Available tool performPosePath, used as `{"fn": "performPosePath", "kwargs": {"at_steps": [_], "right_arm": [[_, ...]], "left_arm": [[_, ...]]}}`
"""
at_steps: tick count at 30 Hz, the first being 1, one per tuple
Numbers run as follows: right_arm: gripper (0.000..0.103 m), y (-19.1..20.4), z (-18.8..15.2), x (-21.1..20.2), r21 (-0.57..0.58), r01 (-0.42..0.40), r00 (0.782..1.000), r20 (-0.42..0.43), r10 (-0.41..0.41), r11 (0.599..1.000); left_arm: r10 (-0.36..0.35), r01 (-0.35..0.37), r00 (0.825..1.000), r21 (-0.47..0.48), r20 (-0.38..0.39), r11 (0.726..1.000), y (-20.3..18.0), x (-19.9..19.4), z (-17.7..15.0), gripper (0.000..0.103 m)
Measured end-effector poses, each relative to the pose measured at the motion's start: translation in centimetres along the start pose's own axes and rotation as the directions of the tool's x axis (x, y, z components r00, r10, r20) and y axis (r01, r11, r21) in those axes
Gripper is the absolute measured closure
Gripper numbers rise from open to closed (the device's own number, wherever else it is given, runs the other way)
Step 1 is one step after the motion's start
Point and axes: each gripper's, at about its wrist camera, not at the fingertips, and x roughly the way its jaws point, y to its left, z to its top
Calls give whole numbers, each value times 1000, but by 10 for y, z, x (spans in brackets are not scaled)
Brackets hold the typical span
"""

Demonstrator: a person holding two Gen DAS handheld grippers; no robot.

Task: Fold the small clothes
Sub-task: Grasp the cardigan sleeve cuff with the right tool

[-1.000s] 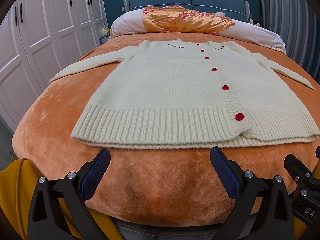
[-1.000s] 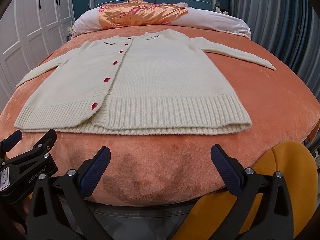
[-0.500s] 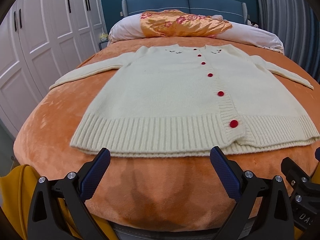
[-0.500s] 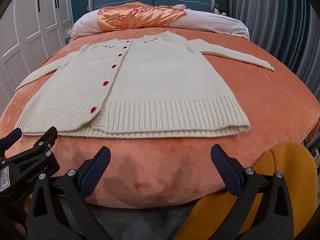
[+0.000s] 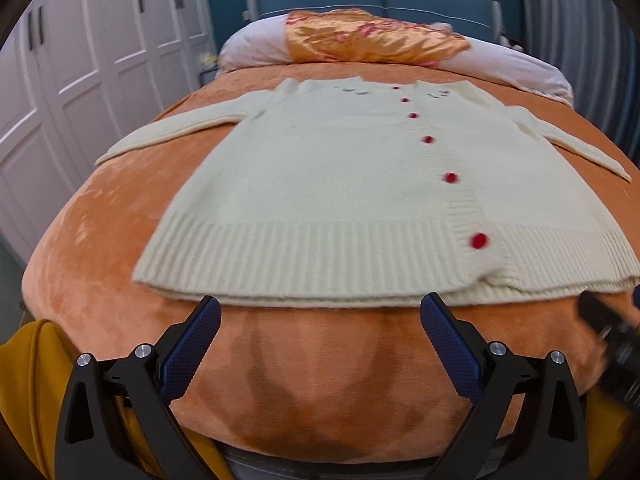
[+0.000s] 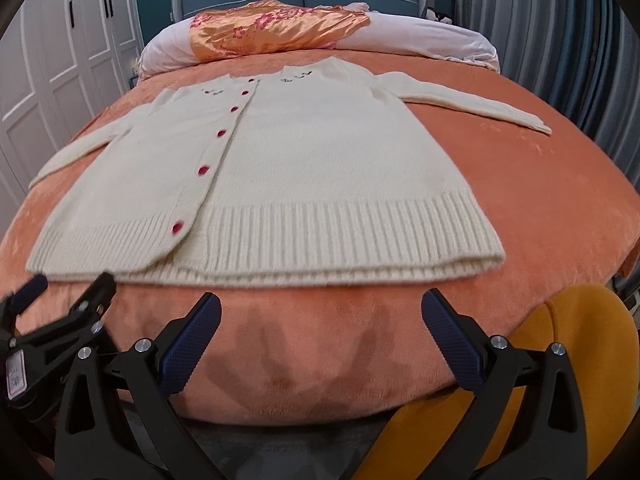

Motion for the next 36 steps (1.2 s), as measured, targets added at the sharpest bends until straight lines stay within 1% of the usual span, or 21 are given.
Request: {"fn": "performPosePath", "kwargs": {"at_steps": [2, 5, 8, 9, 14, 17, 19, 20, 21, 23, 24, 26, 27, 28, 29, 30, 31, 32, 33, 34, 36], "right_arm": [[5, -15, 12, 3, 41, -3, 1000, 5, 3, 999], [5, -54, 35, 12, 126, -9, 1000, 14, 7, 992], [5, -108, 65, 29, 210, 24, 999, 27, -31, 977], [5, -129, 79, 39, 236, 42, 999, 24, -49, 971], [5, -223, 143, 82, 358, 71, 995, 39, -90, 931], [5, -280, 179, 116, 465, 82, 993, 36, -111, 881], [5, -317, 197, 141, 552, 91, 992, 20, -123, 829], [5, -339, 204, 157, 606, 93, 992, 10, -125, 790], [5, -351, 207, 166, 638, 90, 993, 4, -120, 765], [5, -374, 211, 184, 696, 97, 992, -13, -123, 711], [5, -385, 213, 195, 723, 106, 992, -24, -128, 683], [5, -390, 214, 209, 748, 124, 988, -35, -148, 652], [7, -391, 218, 213, 749, 137, 984, -25, -178, 649], [19, -390, 222, 215, 743, 148, 980, -21, -198, 653], [41, -390, 227, 218, 734, 154, 979, -21, -204, 661], [47, -387, 234, 226, 725, 153, 982, -34, -187, 672], [60, -385, 240, 229, 722, 154, 983, -41, -181, 675], [80, -377, 248, 231, 720, 143, 984, -27, -178, 679], [85, -378, 258, 232, 716, 134, 985, -18, -174, 685], [92, -371, 268, 230, 701, 125, 985, -1, -174, 702], [93, -339, 297, 218, 634, 72, 983, 84, -161, 770]], "left_arm": [[-7, 7, 1000, -24, -14, 1000, 9, 2, 4, 5], [5, -6, 1000, -58, -25, 998, 22, 6, 14, 5], [-20, 17, 999, -65, -46, 998, 29, 13, 25, 5], [-9, 5, 999, -66, -48, 998, 31, 16, 31, 5], [4, -7, 999, -74, -39, 997, 32, 28, 62, 5], [-12, 8, 999, -89, -40, 996, 30, 42, 83, 5], [-80, 72, 995, -133, -58, 989, 32, 54, 94, 5], [-107, 96, 992, -158, -64, 983, 33, 59, 98, 5], [-119, 104, 991, -182, -69, 978, 34, 64, 103, 5], [-107, 89, 991, -190, -86, 978, 31, 72, 110, 5], [-86, 68, 991, -176, -99, 982, 29, 77, 115, 5], [-54, 38, 993, -146, -105, 989, 26, 83, 121, 5], [-40, 26, 994, -135, -102, 991, 25, 86, 124, 5], [-34, 21, 995, -132, -96, 991, 25, 89, 127, 5], [-32, 19, 995, -134, -93, 991, 27, 91, 130, 5], [-37, 24, 995, -138, -91, 990, 28, 94, 132, 5], [-44, 31, 995, -142, -90, 989, 30, 96, 135, 5], [-47, 33, 995, -146, -89, 989, 32, 98, 137, 5], [-45, 31, 995, -149, -87, 988, 34, 100, 140, 5], [-40, 28, 996, -151, -80, 988, 36, 101, 142, 5], [-34, 23, 997, -156, -63, 987, 39, 103, 148, 5]]}}
